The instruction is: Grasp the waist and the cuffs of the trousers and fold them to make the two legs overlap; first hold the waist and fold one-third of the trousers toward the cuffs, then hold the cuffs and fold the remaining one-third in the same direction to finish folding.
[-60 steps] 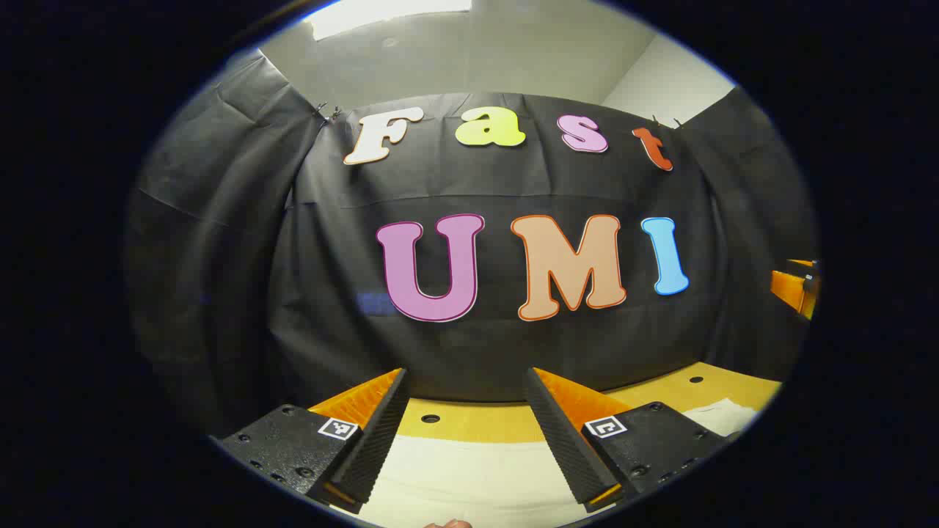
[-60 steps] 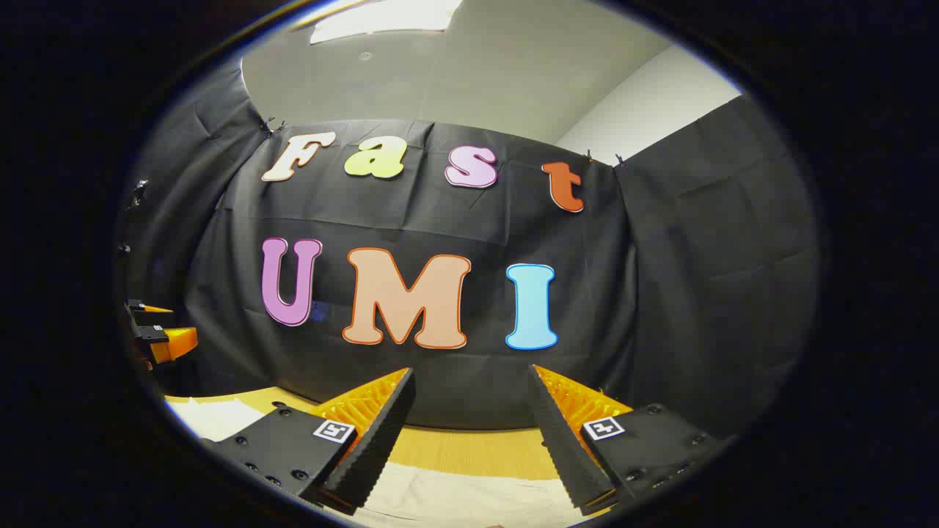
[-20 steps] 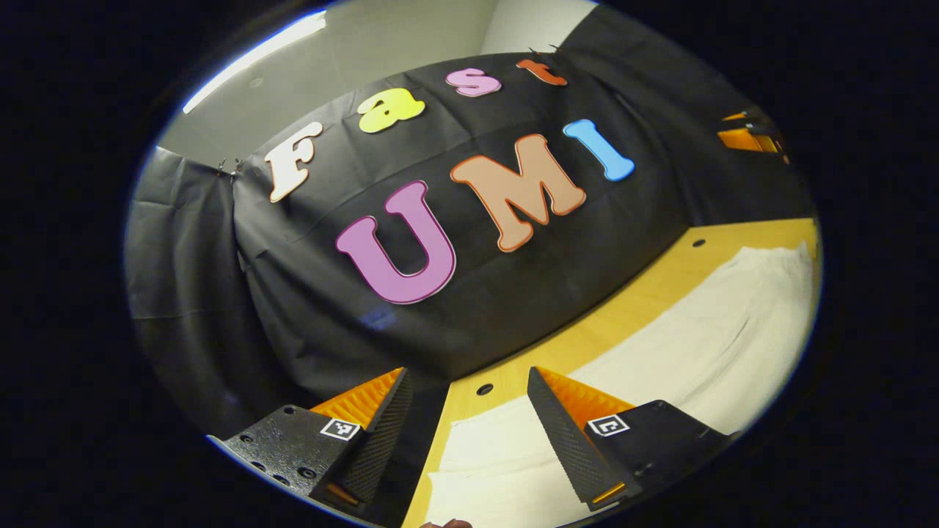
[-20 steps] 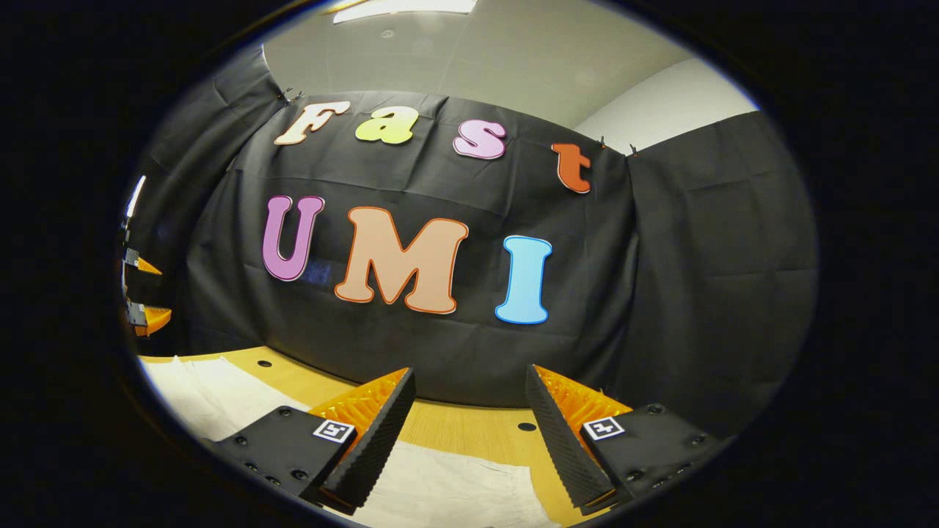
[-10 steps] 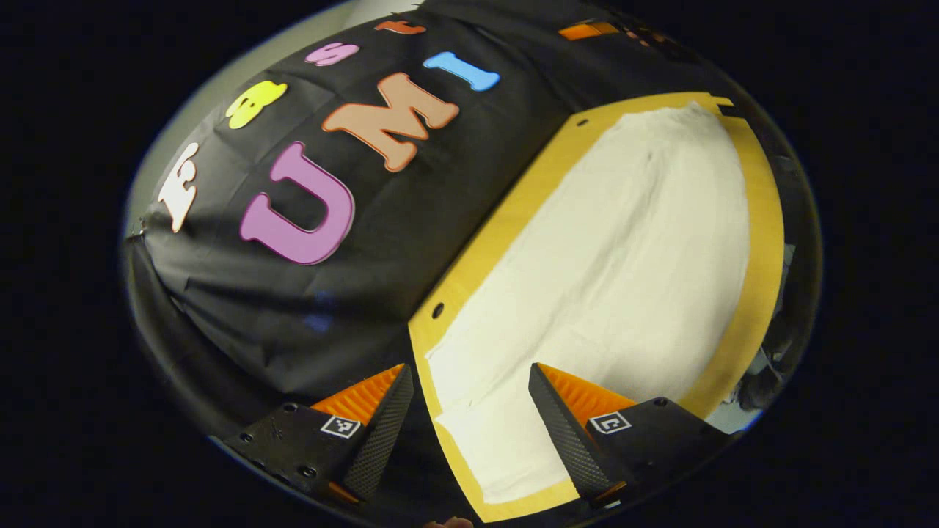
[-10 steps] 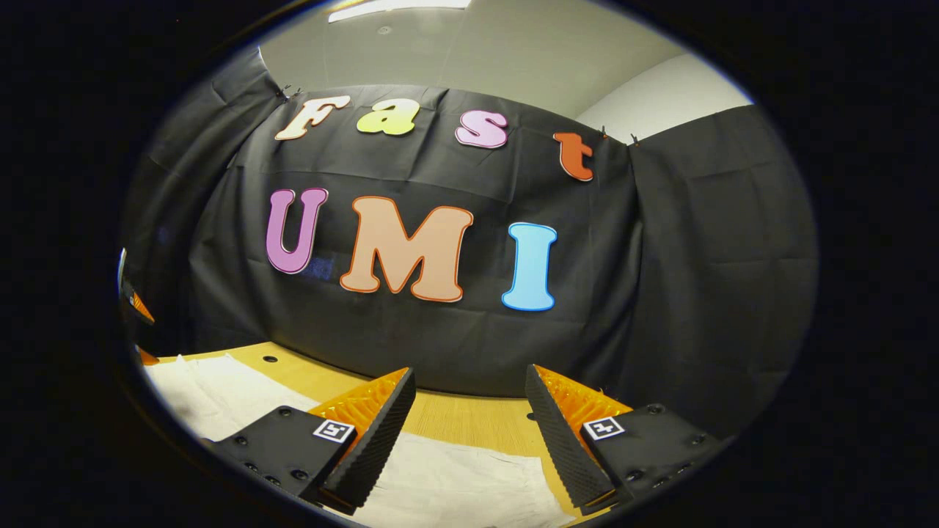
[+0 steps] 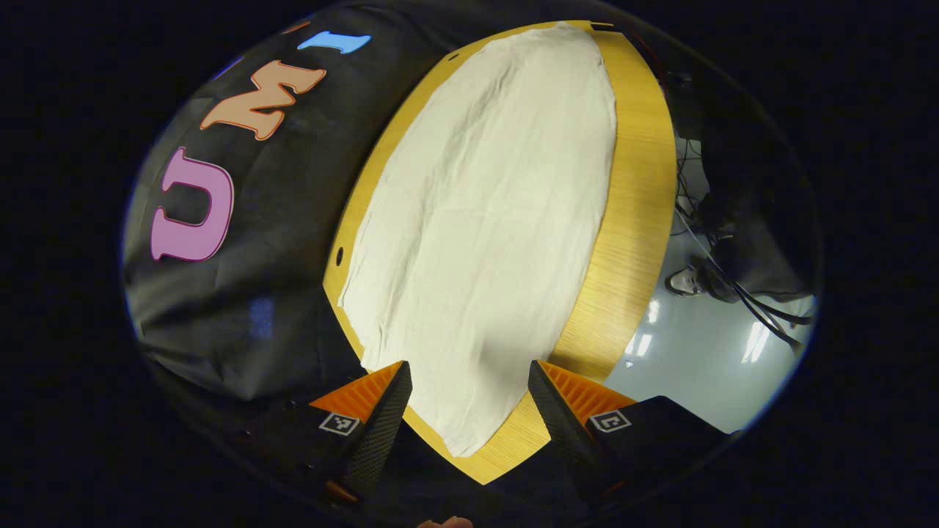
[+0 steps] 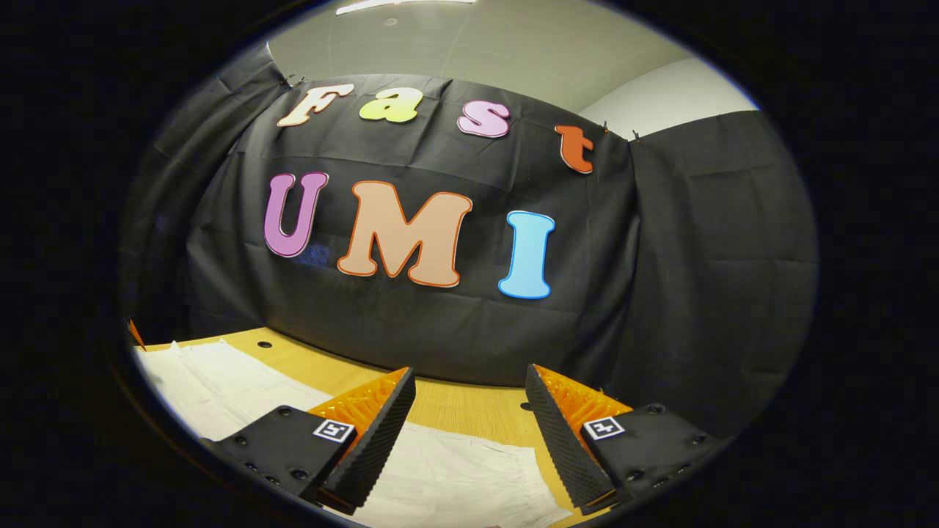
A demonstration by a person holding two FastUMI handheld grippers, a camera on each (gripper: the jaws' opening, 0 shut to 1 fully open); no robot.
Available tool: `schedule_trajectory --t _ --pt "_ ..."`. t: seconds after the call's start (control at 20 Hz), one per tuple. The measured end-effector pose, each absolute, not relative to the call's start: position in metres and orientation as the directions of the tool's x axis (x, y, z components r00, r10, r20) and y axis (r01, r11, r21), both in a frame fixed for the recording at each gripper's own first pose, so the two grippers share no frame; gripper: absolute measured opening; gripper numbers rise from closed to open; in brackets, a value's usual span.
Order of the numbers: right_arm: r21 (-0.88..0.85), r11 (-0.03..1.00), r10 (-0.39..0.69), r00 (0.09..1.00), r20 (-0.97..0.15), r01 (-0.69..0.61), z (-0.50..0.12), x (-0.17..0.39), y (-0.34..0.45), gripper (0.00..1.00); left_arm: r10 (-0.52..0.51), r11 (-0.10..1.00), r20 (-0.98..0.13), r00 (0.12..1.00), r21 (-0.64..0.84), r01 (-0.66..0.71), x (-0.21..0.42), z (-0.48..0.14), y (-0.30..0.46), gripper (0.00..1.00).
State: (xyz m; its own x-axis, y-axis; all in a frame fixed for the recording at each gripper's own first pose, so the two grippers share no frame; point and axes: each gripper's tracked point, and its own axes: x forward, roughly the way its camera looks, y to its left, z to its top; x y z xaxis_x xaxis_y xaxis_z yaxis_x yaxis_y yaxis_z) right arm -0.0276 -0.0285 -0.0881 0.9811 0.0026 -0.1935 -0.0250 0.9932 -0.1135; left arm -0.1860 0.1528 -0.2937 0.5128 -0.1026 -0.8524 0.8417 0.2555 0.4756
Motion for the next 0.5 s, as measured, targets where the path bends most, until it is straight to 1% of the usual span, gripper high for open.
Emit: schedule_trajectory --t 0.25,0.3,0.35,0.5 --pt "-0.144 0.989 -0.006 0.981 -0.192 -0.022 -0.085 -0.028 -0.033 0.97 -0.091 0.148 -0.890 0.447 0.432 0.890 -0.192 -0.320 0.155 0.98" --pt "-0.158 0.987 -0.011 0.982 -0.187 -0.019 -0.084 -0.029 -0.035 0.97 -0.097 0.117 -0.889 0.447 0.435 0.893 -0.190 -0.322 0.151 0.94" --pt "-0.169 0.986 -0.018 0.982 -0.187 -0.014 -0.085 -0.031 -0.038 0.97 -0.101 0.096 -0.886 0.452 0.443 0.891 -0.186 -0.323 0.148 0.93" --pt "-0.170 0.985 -0.030 0.979 -0.199 -0.005 -0.089 -0.034 -0.042 0.97 -0.101 0.087 -0.877 0.470 0.463 0.882 -0.170 -0.325 0.148 0.92"
